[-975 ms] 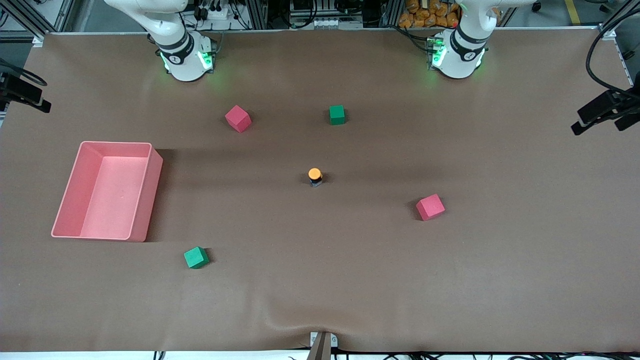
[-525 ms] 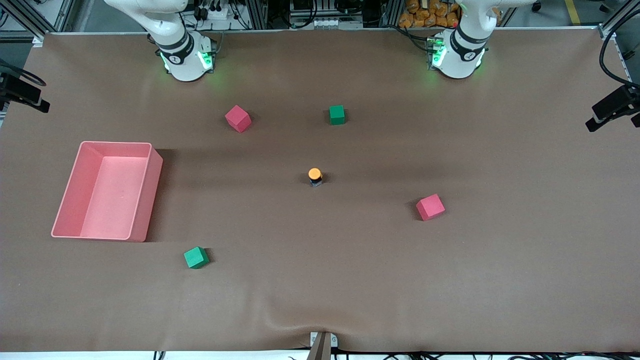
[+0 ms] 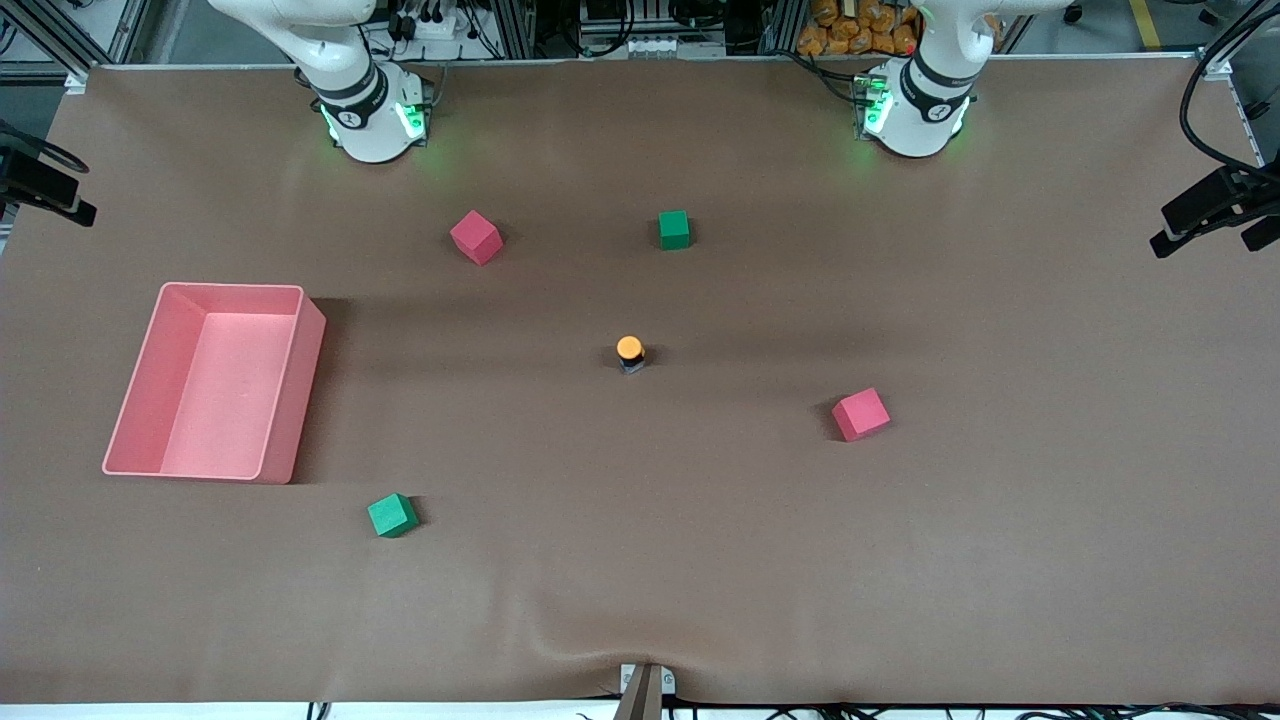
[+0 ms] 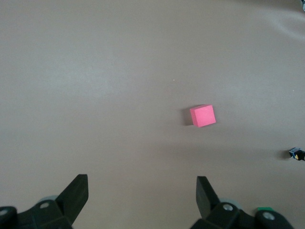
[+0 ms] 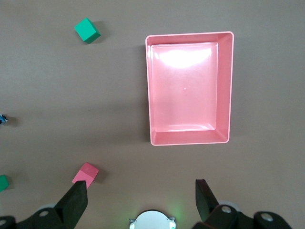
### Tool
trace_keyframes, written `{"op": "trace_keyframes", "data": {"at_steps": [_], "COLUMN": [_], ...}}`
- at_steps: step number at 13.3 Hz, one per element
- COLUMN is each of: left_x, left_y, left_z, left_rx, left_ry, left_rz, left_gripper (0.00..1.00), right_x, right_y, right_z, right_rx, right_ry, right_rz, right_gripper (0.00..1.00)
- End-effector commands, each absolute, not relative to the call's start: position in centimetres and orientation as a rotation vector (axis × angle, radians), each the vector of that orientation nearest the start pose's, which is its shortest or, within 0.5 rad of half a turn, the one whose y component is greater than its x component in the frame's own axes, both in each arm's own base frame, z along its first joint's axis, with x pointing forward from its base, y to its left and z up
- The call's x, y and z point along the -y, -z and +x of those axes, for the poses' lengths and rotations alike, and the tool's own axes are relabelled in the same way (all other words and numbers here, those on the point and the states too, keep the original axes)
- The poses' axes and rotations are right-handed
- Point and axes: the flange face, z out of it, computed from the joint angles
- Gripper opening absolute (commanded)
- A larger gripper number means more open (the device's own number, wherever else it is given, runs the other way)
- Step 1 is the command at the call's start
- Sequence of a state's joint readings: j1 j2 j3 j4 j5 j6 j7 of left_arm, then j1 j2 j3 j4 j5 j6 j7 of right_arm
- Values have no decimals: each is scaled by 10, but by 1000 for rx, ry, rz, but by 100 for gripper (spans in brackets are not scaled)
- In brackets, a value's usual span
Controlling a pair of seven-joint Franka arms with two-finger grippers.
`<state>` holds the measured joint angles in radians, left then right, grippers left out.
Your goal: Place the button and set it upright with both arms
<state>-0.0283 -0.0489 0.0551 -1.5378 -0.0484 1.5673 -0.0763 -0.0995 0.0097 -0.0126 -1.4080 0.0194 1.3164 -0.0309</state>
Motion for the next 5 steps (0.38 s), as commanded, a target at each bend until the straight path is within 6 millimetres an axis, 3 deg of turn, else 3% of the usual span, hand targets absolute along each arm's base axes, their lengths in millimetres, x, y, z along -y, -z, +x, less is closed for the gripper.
{"op": "trace_keyframes", "data": {"at_steps": [1, 5], "left_x": [-8, -7], "left_y": [-670, -665], "left_z": [537, 540], "left_rx": [167, 134], "left_ry": [115, 101], "left_rz": [-3178, -3178], "left_gripper": [100, 100], "right_x": [59, 58], "right_y": [-678, -675], "right_z": [523, 525], "right_rx": [-124, -123], "right_ry": [-143, -152], "right_rz": [-3122, -3118], "right_gripper": [100, 100]}}
